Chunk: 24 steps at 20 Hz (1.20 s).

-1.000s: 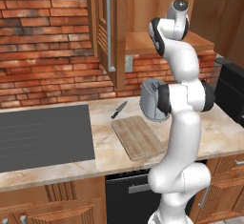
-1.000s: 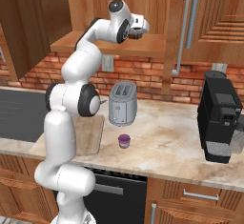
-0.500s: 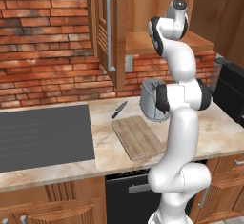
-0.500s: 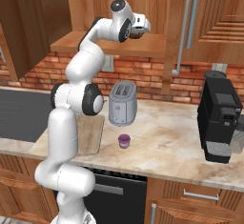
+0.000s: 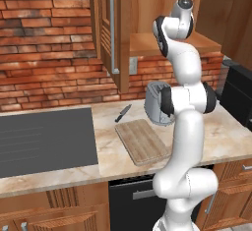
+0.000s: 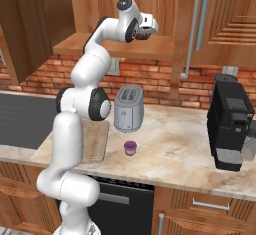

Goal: Pick the bread, place it on the cutting board, pick the jam, place it on the counter, and close the cabinet.

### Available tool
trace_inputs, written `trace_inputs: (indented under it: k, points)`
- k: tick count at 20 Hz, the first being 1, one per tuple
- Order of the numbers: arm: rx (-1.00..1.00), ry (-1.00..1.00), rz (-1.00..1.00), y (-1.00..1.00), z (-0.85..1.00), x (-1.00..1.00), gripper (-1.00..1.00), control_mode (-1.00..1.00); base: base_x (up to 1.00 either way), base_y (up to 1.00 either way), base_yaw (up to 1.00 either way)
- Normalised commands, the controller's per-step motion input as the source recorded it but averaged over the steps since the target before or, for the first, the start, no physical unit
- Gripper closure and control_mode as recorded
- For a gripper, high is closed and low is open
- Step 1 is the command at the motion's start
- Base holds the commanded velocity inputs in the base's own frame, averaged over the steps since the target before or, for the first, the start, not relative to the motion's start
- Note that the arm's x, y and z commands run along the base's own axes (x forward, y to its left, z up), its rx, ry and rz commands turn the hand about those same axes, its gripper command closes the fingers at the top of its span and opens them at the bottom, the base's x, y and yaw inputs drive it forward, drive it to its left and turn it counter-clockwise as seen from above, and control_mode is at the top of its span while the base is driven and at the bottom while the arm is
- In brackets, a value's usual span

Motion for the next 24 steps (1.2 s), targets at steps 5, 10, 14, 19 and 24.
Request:
trace_inputs:
  k: [5, 10, 14, 19, 24]
  points:
    - [0.00, 0.00, 0.00, 0.00, 0.00, 0.00, 1.00, -1.00, 0.00, 0.00, 0.00]
    - [0.00, 0.00, 0.00, 0.00, -0.02, -0.14, 1.00, -1.00, 0.00, 0.00, 0.00]
    - [0.00, 0.00, 0.00, 0.00, 0.00, -0.48, 1.00, -1.00, 0.00, 0.00, 0.00]
    - [0.00, 0.00, 0.00, 0.00, 0.00, -0.52, 1.00, -1.00, 0.00, 0.00, 0.00]
    - [0.00, -0.02, 0.00, 0.00, -0.02, -0.52, 1.00, -1.00, 0.00, 0.00, 0.00]
